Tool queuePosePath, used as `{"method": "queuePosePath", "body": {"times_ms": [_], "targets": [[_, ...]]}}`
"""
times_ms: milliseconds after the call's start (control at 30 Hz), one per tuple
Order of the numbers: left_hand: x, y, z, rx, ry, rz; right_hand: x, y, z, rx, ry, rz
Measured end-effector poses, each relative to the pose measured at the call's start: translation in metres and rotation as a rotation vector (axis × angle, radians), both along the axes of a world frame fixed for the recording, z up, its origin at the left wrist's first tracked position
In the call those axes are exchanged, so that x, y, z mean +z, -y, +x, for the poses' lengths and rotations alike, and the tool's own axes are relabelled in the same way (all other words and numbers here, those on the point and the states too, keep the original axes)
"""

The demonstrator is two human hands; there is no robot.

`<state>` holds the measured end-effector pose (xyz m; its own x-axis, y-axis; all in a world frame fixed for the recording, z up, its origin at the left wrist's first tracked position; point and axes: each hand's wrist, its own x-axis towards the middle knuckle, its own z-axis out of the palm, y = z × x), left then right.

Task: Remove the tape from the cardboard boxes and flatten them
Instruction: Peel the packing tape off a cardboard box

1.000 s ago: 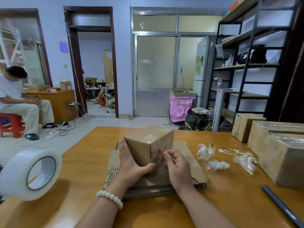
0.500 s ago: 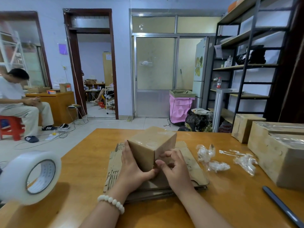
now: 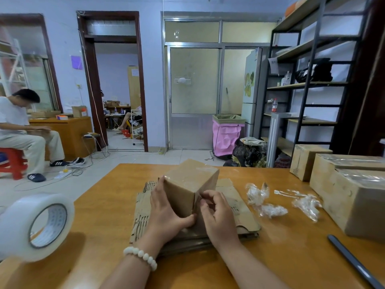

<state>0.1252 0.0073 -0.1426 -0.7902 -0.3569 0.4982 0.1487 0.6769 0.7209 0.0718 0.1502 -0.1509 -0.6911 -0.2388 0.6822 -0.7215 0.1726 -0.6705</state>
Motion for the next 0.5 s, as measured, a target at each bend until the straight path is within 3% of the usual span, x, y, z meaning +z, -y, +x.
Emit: {"method": "queuePosePath", "body": {"times_ms": [233,500], "targets": [[-0.004,0.003,0.001,-0.086,0.054,0.036,0.001,-0.010,-0.005,0.131,-0.069,-0.035],[-0.003,0.004,0.001,-0.133,0.069,0.025,-0.002,-0.004,-0.015,-0.074,-0.395,-0.019]]}}
